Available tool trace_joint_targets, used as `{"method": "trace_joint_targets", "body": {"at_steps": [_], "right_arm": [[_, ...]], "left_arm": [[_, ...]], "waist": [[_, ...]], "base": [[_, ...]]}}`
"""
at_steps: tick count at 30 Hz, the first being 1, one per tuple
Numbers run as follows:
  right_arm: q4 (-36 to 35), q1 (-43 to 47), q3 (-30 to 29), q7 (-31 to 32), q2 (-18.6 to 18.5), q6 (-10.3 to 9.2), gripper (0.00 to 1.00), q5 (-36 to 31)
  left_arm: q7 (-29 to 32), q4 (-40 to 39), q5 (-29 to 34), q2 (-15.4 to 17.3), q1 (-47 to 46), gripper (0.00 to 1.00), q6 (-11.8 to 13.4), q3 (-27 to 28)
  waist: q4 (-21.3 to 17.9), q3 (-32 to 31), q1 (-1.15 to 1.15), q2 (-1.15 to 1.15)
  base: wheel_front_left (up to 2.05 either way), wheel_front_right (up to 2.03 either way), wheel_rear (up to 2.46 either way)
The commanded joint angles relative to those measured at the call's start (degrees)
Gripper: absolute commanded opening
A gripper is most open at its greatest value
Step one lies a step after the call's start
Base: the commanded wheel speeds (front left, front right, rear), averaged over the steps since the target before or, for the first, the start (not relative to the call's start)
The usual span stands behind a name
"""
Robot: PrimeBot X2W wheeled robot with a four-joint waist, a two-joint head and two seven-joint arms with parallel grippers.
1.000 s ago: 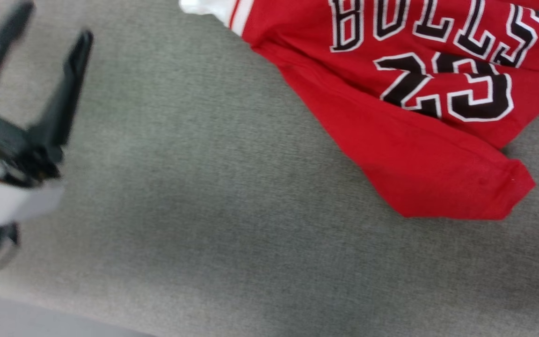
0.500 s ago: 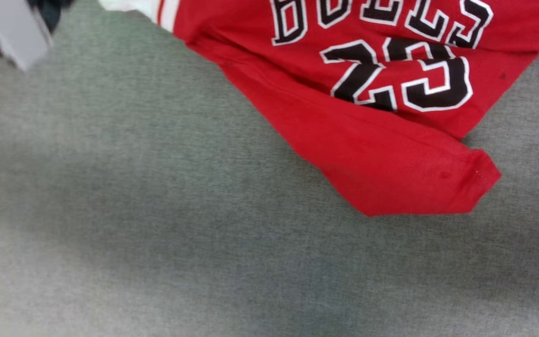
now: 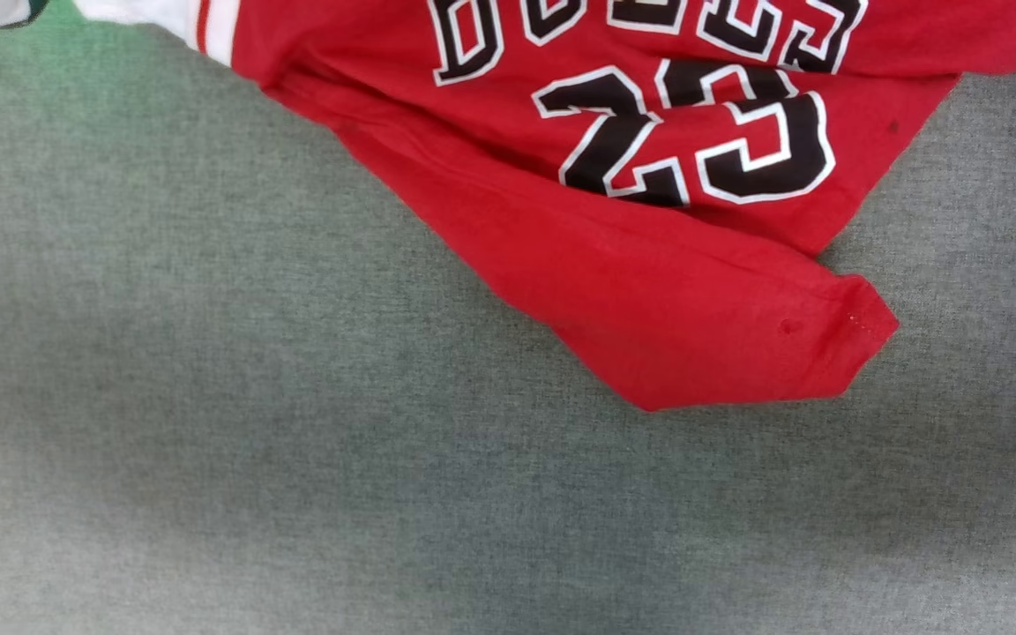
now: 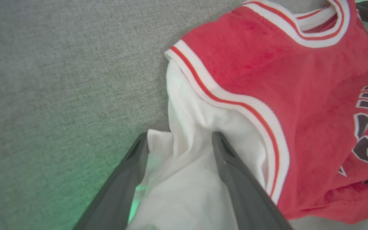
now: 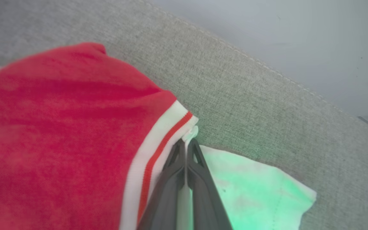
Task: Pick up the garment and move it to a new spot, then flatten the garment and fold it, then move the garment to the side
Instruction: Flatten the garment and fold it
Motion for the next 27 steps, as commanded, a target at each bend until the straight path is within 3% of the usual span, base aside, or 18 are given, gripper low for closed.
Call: {"method": "trace_joint_targets", "body": {"at_steps": [1,2,3,4,5,10,18,22,27], "right_arm": [[3.7,3.9,1.2,0.4,-0.4,-0.1,0.0,0.6],[3.9,3.8,1.3,0.2,-0.2,-0.1,0.0,0.6],[4.1,3.7,1.4,-0.2,0.0,-0.1,0.0,0.6],[4.3,3.6,1.6,-0.4,0.1,-0.1,0.0,0.7],[4.3,3.5,1.7,-1.0,0.2,-0.1,0.0,0.8],[2.0,1.9,1.5,-5.8,0.0,-0.09,0.0,2.0],[-1.5,-0.7,-0.7,-18.7,-3.1,-0.1,0.0,3.2],[-0.7,-2.9,-6.5,-27.5,-0.7,-0.1,0.0,1.2],[1.2,-10.7,-15.8,-42.4,4.3,-0.1,0.0,-7.8]], "left_arm": [[0.3,-0.2,0.4,-0.1,0.1,1.0,0.0,-0.1],[0.2,-0.3,0.7,0.0,0.3,1.0,0.0,0.0],[0.2,-0.4,1.0,0.1,0.7,0.79,0.0,-0.2],[0.0,-0.4,1.0,0.1,1.1,0.36,0.0,-0.2],[-0.4,-0.3,1.1,0.0,1.5,0.0,0.0,-0.2],[-6.8,-0.1,2.6,0.3,1.1,0.0,0.0,2.3],[-23.0,3.2,6.1,0.5,0.6,0.0,0.0,5.6],[-28.5,5.6,6.3,-1.3,-0.3,0.0,0.0,6.5],[-36.5,10.7,5.5,-4.2,-6.8,0.0,0.0,11.4]], "waist": [[-0.2,0.2,0.0,0.0],[-0.4,0.2,0.0,0.0],[-0.5,0.2,0.0,0.0],[-0.6,0.2,0.0,0.0],[-0.7,0.1,0.0,0.0],[-1.0,-0.7,0.0,0.0],[-1.6,-3.6,0.0,0.0],[-1.9,-4.3,0.0,0.0],[-3.0,-5.6,0.0,0.0]], "base": [[0.0,0.0,0.0],[0.0,0.0,0.0],[0.0,0.0,0.0],[0.0,0.0,0.0],[0.0,0.0,0.0],[0.0,0.0,0.0],[0.0,0.0,0.0],[0.0,0.0,0.0],[0.0,0.0,0.0]]}}
